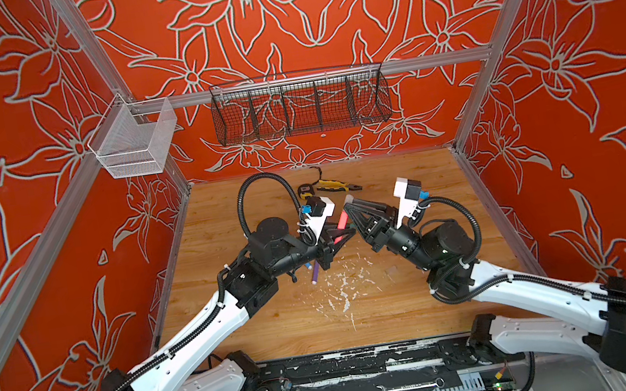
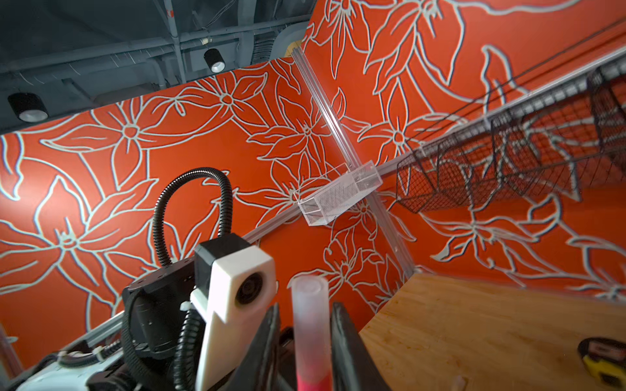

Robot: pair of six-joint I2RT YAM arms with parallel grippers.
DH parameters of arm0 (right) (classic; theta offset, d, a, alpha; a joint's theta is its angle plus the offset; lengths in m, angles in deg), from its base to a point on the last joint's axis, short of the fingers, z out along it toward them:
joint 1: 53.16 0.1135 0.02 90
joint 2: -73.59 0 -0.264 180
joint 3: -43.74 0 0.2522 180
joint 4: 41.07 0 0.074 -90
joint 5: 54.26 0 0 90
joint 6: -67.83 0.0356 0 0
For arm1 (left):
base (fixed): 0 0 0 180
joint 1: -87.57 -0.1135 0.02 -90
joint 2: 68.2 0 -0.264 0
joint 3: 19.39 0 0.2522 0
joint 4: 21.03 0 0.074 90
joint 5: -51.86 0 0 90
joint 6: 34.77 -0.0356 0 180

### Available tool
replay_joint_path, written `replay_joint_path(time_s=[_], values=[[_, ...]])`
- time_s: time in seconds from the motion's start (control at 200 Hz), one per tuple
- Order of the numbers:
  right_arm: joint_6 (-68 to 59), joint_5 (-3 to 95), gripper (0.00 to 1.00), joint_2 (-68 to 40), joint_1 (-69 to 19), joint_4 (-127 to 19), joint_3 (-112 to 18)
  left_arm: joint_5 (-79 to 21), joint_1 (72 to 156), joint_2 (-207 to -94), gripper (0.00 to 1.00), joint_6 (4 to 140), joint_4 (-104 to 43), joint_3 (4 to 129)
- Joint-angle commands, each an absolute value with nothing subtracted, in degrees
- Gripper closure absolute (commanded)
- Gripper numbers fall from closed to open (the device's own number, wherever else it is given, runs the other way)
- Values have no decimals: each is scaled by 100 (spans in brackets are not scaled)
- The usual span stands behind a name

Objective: Insert the pens into the pen caps
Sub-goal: 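Lower the held cap onto the pink marker tip held by the left gripper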

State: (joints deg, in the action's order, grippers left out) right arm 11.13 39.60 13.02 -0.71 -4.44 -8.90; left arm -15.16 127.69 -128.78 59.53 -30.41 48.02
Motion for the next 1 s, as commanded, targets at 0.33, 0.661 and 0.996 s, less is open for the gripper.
replay_joint_path(time_s=[0.33, 0.661, 0.996], values=[[922, 3627, 45, 2103, 6, -768, -550, -971, 12774, -12955, 100, 5314, -2735, 4827], [738, 3431, 43, 2833, 10, -873, -206, -876, 12798, -13169, 100, 5030, -2801, 4876], [557, 3248, 44, 3104, 6, -1514, -364, -545, 12975, -13316, 100, 4720, -3116, 5044]])
